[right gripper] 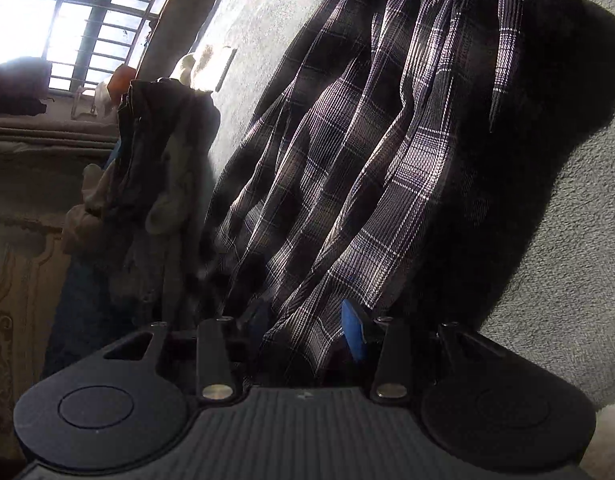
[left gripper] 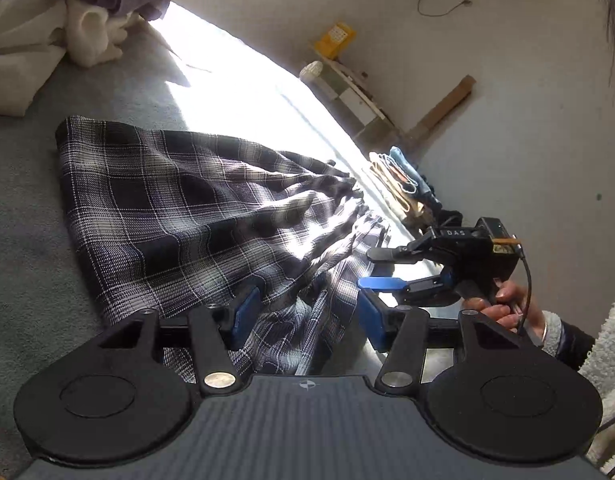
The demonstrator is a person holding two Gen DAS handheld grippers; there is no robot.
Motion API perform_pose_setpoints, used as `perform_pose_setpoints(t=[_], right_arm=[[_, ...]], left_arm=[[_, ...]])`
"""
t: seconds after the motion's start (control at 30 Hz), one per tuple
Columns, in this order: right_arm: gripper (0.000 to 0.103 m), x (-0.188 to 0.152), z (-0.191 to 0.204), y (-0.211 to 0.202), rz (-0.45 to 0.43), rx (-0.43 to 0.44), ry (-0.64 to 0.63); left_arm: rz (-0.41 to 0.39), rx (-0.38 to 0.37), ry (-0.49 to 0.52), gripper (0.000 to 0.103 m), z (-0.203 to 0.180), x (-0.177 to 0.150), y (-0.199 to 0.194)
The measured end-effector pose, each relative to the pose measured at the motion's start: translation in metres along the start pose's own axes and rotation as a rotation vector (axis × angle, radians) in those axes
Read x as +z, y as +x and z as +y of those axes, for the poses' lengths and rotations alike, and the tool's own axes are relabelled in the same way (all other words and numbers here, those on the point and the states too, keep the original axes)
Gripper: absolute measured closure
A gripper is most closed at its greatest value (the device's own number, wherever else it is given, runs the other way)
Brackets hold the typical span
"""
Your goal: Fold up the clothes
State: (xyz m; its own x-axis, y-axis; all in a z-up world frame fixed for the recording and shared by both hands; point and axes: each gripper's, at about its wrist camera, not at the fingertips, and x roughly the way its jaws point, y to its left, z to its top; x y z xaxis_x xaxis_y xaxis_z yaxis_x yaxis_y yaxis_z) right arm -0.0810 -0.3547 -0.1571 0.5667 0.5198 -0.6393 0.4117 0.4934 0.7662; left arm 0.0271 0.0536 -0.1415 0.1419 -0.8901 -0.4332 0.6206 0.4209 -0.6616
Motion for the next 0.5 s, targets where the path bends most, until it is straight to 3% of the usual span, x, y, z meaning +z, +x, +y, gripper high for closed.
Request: perform_pose_setpoints(t=[0.17,0.4,0.5], right_arm=[[0.059,-0.019,0.020,0.012,0.032,0.020,-0.060],[0.059,-0.029,0.028,-0.012,-0.042,0.010,-0.076],[0.059,-0.031,0.023,-0.021,-0.072,0.000,-0.059]], left_arm=[[0.031,0.023,0.115,0.049,-0.030,-0.016,0.013],[0.061,0.073,0.215,0.051,-0.046,-0.024,0.053],[0.076,0.092,0.225,0.058,-0.047,-0.027,0.065]])
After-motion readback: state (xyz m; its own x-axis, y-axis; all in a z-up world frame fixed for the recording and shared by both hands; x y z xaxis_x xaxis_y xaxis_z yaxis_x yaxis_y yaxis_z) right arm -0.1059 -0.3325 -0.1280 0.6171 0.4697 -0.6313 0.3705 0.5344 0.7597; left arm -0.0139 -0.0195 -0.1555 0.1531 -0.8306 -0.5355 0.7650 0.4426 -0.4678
